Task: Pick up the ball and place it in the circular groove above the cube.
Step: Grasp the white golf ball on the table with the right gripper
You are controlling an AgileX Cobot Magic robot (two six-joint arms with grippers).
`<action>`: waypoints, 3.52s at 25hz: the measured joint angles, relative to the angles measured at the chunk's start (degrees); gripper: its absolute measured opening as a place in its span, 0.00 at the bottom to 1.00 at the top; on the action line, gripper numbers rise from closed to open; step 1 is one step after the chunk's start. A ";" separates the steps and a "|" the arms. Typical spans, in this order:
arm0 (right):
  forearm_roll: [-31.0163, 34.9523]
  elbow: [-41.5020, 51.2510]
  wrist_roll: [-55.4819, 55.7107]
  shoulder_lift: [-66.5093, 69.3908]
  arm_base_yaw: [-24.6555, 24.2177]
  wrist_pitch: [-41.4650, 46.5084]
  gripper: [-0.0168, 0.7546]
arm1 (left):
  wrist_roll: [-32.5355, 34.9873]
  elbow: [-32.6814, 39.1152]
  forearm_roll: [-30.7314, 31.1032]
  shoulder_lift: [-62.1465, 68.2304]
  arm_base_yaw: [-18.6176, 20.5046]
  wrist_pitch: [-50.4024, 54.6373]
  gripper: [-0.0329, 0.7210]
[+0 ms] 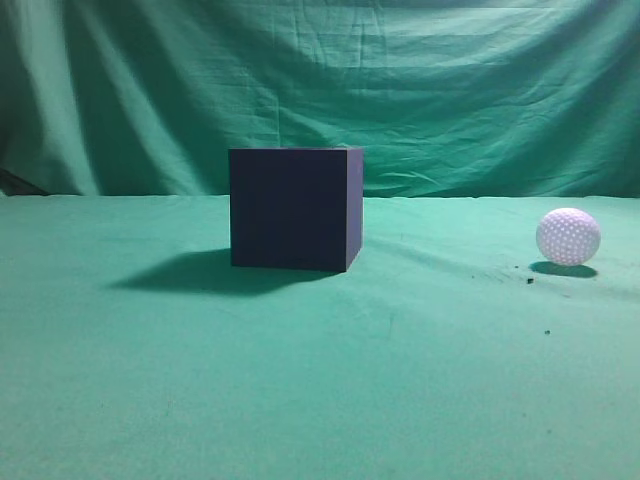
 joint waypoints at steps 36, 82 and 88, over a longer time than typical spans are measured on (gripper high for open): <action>1.48 -11.86 1.83 11.61 0.00 -10.85 0.02 | 0.00 0.00 0.00 0.00 0.00 0.00 0.04; 7.20 -64.04 -16.77 105.99 13.61 16.34 0.51 | 0.00 0.00 0.00 0.00 0.00 0.00 0.04; 7.20 -68.26 -15.95 105.28 13.63 21.57 0.42 | 0.00 0.00 0.00 0.00 0.00 0.00 0.04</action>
